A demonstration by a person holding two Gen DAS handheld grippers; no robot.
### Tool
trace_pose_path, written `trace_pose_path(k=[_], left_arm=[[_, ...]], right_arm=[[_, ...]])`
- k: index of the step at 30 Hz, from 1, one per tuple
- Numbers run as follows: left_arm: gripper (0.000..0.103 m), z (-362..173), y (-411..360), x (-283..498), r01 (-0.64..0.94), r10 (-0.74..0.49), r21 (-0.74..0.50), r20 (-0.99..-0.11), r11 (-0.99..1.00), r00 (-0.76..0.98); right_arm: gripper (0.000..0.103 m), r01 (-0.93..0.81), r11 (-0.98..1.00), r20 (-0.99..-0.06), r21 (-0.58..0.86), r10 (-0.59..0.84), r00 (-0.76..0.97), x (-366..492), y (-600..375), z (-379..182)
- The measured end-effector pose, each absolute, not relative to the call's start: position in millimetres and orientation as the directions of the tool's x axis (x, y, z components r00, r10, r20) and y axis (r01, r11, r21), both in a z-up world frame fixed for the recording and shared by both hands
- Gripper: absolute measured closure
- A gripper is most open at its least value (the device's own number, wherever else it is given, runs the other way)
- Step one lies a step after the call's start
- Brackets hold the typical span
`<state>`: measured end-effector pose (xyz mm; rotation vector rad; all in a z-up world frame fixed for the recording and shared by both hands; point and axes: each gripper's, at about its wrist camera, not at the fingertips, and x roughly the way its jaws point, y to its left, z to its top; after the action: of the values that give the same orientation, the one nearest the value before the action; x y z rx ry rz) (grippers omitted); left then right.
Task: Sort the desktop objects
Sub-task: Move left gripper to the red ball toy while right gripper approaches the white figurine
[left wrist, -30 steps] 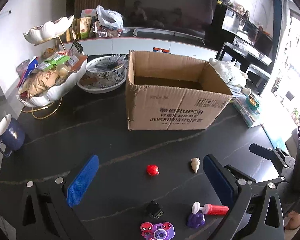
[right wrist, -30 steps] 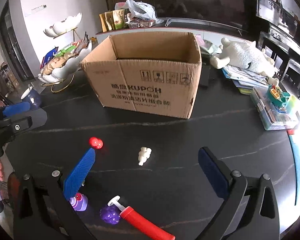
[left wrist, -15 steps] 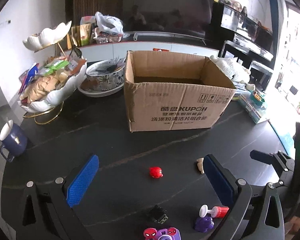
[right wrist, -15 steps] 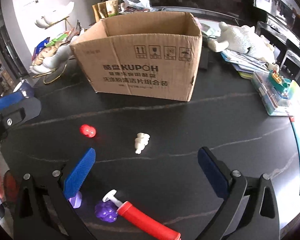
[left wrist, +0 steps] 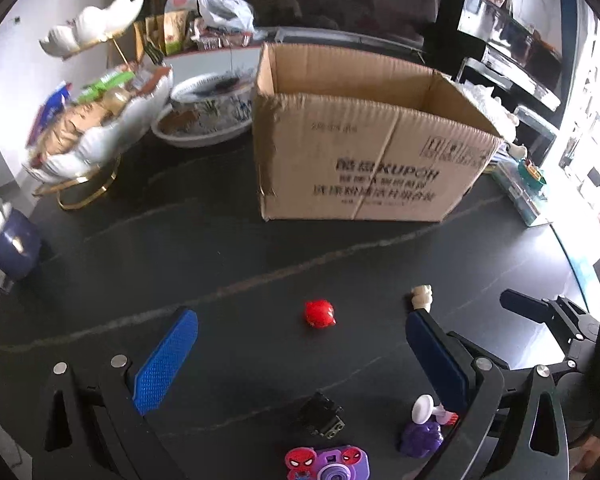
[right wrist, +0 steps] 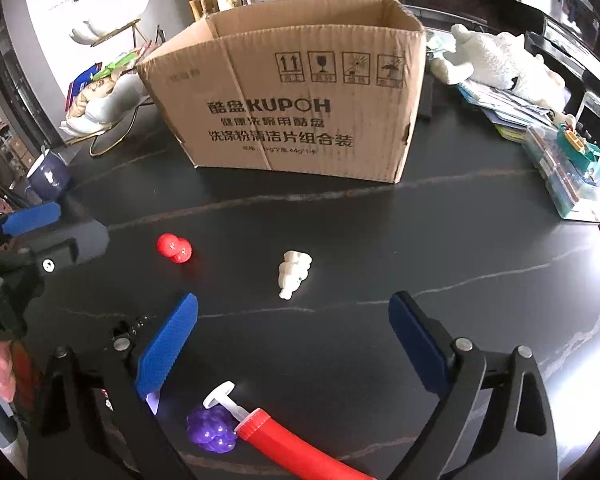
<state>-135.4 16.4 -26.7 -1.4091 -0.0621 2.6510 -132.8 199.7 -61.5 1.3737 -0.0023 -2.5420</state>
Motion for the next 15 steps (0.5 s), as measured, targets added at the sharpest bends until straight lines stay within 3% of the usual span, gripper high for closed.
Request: trace_pose_path(k=[15], left_arm=[[0.001,-38,24,-143,-0.105,0.157,-0.119,-0.831,-0.987,-0.534]], right_arm=[[0.025,0.243,-0.963,-0.833,0.113,-0.225,-0.506,-144,188,-76]])
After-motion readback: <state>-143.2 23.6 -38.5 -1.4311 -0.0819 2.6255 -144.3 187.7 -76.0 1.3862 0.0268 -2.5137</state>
